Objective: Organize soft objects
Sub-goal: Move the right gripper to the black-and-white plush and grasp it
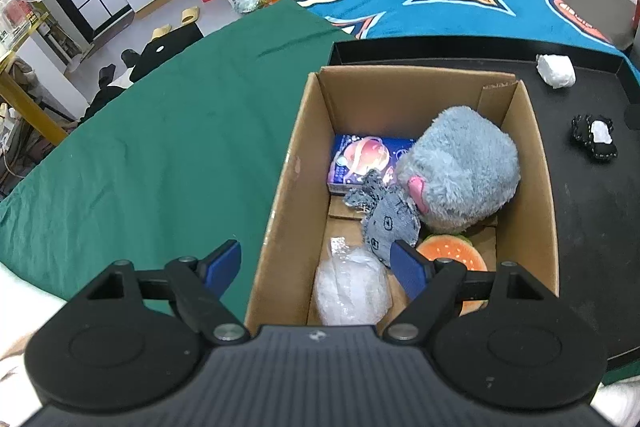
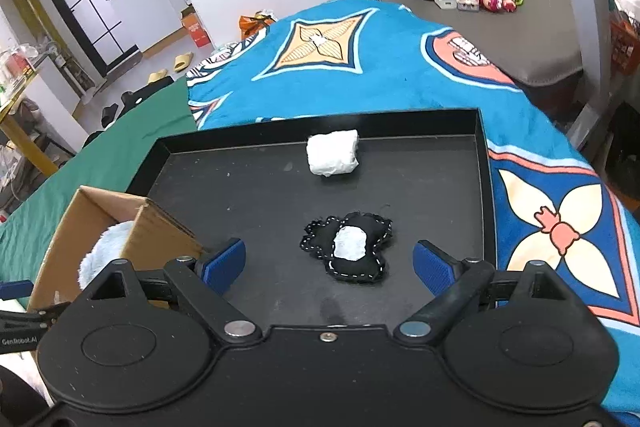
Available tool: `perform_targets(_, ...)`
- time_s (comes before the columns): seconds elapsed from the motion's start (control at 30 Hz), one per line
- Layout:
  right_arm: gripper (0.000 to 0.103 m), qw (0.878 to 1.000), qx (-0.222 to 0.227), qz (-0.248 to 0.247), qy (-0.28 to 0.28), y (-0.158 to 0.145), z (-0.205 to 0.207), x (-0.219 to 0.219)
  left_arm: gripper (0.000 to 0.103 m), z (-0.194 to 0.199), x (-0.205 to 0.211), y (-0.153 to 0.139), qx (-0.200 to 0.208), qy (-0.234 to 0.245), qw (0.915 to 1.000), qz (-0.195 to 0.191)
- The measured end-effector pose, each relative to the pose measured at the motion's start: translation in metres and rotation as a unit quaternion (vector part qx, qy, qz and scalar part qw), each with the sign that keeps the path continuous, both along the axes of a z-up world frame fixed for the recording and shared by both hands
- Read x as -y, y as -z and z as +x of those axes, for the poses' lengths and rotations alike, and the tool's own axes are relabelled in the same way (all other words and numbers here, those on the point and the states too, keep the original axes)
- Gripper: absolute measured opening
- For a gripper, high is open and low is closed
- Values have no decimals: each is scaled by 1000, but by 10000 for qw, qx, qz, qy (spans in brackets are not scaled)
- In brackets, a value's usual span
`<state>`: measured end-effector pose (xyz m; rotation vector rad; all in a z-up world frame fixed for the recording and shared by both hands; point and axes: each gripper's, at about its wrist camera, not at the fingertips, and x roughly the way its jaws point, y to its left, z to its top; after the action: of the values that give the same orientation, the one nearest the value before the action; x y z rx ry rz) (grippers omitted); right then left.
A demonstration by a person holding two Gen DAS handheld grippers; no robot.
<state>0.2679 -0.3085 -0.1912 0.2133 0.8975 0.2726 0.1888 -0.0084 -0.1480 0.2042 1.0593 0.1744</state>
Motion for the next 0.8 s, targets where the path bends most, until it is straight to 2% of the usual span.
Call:
perform_targets(0.17,90,9999,-115,-35,35,11,9,-2,81,5,6,6,-81,9,9999,65)
perform_targets(0.67,70,9992,-271,-286,48,40,28,-10,84,18,13,17,-157,-16,9997,165)
perform_targets(0.8,59,9990,-309,-286,128,45,31,-7,85,19,12,18,-162,-16,9998,149)
